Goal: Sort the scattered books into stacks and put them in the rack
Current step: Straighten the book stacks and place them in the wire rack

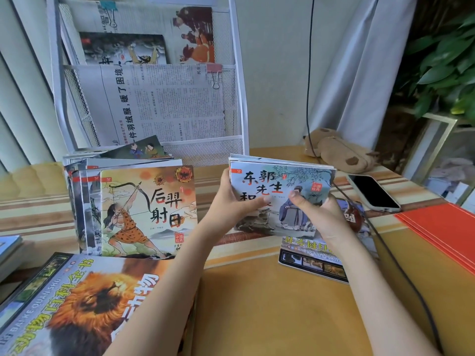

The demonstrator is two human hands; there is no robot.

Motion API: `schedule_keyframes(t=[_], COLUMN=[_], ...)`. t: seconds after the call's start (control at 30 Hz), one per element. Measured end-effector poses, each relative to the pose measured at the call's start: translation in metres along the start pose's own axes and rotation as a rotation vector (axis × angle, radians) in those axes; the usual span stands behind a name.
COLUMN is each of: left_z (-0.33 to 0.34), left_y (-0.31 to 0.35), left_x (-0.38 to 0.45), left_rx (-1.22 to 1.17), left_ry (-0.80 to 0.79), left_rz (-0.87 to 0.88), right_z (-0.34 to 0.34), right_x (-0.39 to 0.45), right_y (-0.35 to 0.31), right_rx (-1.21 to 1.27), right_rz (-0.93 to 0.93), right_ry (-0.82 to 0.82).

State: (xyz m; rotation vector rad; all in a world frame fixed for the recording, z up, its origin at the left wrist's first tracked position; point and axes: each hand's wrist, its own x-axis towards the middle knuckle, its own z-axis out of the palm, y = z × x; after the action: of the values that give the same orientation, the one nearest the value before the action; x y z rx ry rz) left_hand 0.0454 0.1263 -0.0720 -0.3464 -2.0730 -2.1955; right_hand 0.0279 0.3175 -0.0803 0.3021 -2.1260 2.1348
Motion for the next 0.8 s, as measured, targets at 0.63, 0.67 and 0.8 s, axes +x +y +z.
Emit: schedule_keyframes(t=[0.63,0.67,0.8], left_z=[-0.023,-0.022,-0.02], left_y=[-0.005,-0.006,-0.008], left_x=[0.008,0.008,0.008], left_rx=[-0.29,-0.297,-0.297], left_ry=[0.153,0.157,0.142], left_rz=[-0.025,-0.028,-0.041], right_z=[-0.004,-0.004,-0.006], right_x=[0.011,0.011,0.009], right_y=[0.008,0.007,0.005], right_rx=[0.289,0.304,0.352], right_rz=[0.084,0.087,0.129], right_ry=[0.294,0.288,0.28])
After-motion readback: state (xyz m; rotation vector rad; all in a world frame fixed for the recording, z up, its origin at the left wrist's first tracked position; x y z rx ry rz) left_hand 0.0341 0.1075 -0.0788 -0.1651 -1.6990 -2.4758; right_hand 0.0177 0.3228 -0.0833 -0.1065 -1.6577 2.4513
